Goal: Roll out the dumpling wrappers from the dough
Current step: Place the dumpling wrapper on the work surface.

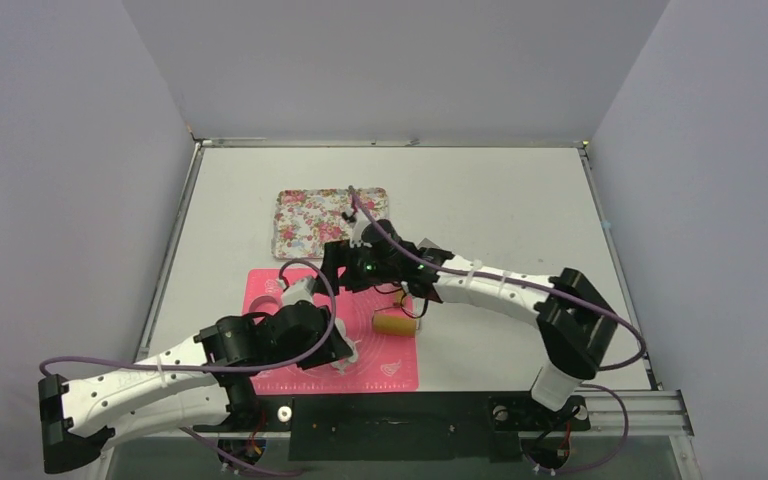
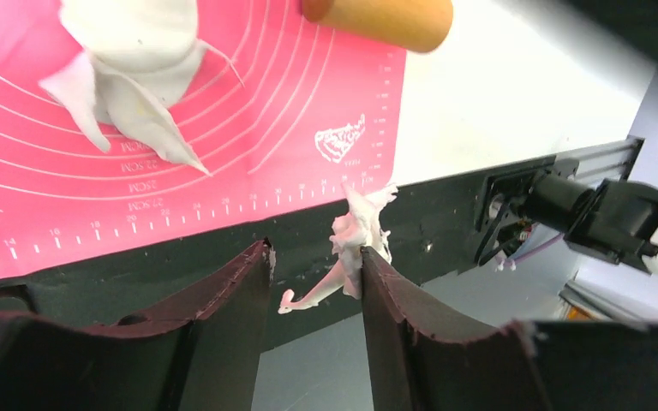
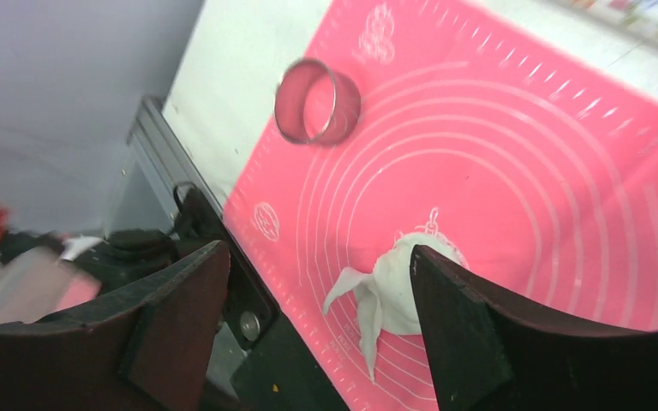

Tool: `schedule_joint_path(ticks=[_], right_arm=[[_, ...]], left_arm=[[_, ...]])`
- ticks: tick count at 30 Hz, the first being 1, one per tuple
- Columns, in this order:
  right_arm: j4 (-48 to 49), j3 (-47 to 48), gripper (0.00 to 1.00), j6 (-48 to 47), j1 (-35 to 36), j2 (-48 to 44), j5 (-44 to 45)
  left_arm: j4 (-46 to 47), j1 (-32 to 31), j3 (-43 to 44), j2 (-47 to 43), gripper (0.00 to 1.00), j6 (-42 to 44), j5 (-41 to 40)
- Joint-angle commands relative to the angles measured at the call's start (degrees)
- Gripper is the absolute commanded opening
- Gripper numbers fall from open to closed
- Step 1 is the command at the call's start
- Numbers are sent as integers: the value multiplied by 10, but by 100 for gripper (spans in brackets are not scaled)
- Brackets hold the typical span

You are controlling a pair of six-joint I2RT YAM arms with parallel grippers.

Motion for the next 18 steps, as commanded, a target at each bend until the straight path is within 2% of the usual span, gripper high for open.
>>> schedule_joint_path(ticks=[1, 5, 9, 13, 18], right_arm=[[-31, -31, 74, -6, -29, -82, 71], [-34, -82, 75, 15, -75, -147, 102], [-55, -138, 75, -3, -116, -240, 152], [-58, -205, 75, -42, -132, -336, 174], [-21, -308, 74, -99, -132, -481, 101]], left_arm=[[9, 39, 28, 4, 40, 35, 2], [46, 107, 47, 39, 44, 76, 40], [96, 214, 64, 90, 46, 119, 113], [175, 243, 78, 107, 46, 176, 165], [255, 246, 84, 87, 47, 287, 286]])
